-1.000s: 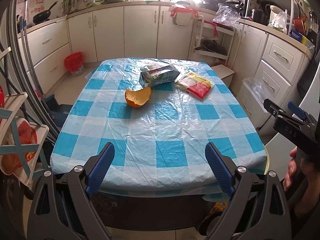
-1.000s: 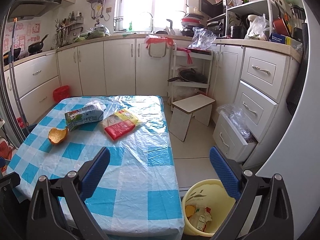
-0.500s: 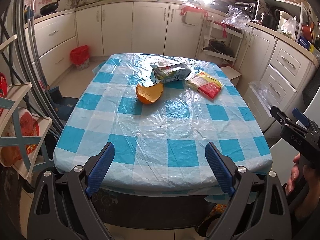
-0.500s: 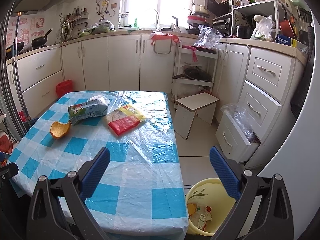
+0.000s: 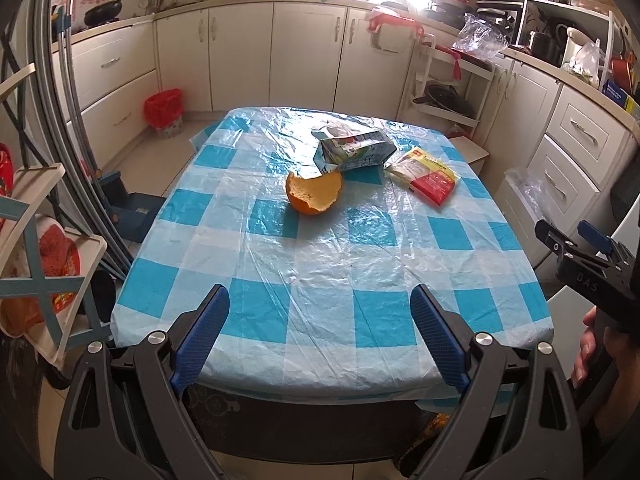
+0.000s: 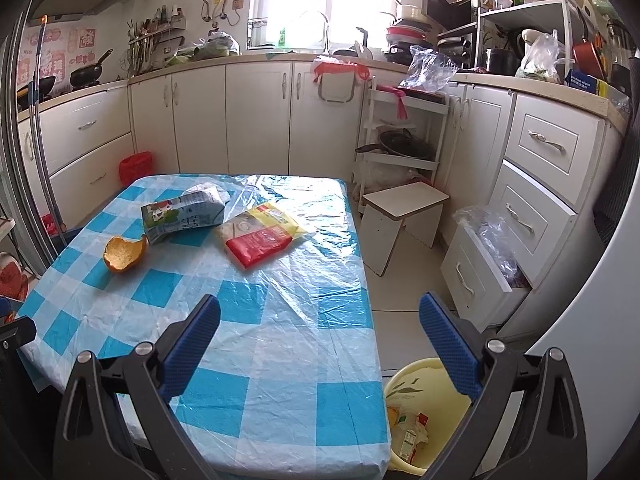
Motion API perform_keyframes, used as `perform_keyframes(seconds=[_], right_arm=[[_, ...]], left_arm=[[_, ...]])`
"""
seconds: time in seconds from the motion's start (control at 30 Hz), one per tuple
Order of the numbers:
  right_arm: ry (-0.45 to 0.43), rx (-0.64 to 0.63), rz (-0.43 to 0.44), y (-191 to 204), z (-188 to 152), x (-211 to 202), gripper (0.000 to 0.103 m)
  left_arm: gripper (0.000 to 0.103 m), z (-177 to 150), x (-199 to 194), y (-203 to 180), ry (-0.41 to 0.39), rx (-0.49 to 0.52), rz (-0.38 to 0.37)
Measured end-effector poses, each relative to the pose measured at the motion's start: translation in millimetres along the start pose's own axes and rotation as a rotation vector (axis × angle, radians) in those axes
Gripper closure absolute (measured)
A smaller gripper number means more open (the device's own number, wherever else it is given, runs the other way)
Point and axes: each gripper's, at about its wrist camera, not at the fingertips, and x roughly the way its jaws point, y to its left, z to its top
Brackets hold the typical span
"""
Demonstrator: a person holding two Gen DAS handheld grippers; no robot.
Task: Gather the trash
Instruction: 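Grasp the green milk carton with the left tool while the right tool grasps the yellow-red packet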
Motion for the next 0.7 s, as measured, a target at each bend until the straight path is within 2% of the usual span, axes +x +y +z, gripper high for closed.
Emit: perform_keyframes(seconds=[0.1,0.27,0.5,0.7], right_arm=[[0.065,0.010,0.037,0.4,8.5,25.4,0.008],[0.177,0.111,0.115,-4.6,22.5,77.0,0.008],[0.257,0.218,0.169,-1.0,42.0,136.6,0.008],[0.306,0.229,0.154,13.5,49.6,175.9,0.008]], left_arm=[[0.015,9.3,5.5,8.8,-0.014,0.008,0.002],[0.014,29.5,20.6,24.3,-0.027,0.009,0.030],[0.014,57.4,42.4,29.8,-0.044,0.037,0.047],[0.014,80.1,59.8,21.9,-0.067,0.094,0.037]])
